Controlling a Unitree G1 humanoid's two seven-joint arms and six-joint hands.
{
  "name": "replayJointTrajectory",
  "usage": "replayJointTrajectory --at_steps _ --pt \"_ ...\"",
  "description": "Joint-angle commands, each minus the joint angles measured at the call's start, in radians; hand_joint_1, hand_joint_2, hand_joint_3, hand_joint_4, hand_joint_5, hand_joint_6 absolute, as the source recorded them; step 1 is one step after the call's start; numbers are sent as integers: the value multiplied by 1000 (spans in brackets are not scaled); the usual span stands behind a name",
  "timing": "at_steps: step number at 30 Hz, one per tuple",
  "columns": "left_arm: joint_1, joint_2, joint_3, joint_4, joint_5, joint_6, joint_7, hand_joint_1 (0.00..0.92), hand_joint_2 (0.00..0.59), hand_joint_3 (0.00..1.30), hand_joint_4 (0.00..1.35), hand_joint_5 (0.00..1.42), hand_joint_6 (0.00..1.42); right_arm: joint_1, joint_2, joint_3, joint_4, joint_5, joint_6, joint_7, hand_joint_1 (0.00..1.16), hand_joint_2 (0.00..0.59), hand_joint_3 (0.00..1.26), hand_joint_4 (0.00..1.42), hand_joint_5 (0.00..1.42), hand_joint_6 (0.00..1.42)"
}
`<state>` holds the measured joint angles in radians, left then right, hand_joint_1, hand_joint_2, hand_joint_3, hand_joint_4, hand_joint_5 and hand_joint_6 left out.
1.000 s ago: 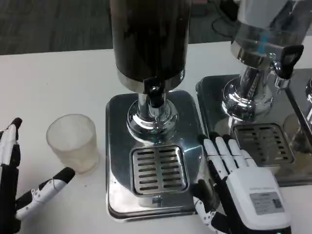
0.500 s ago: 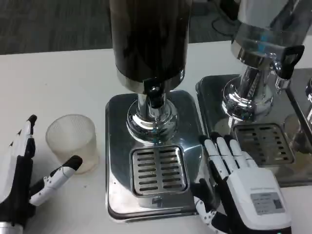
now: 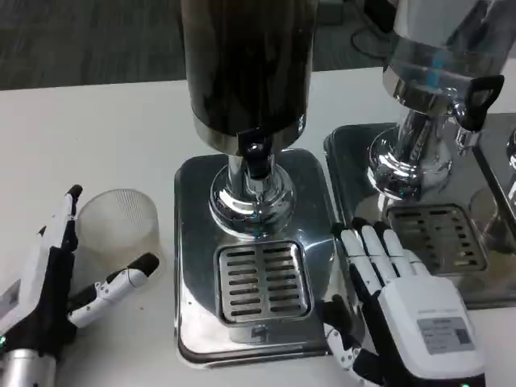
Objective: Grasp the cup under the faucet to collect the drink, then remove the cup.
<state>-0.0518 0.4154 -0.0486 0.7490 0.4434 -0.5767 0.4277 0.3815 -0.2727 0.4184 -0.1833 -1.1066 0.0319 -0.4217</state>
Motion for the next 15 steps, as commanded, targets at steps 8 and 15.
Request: replayJointTrajectory --at_steps 8,15 --pt "-56 -13 -23 89 0 -29 29 213 20 0 0 165 117 15 -2 -3 -25 9 7 1 519 493 54 0 0 131" --pt "-78 -6 -39 114 11 -34 45 251 32 0 0 223 177 27 -2 -2 -33 8 7 -1 524 493 54 0 0 155"
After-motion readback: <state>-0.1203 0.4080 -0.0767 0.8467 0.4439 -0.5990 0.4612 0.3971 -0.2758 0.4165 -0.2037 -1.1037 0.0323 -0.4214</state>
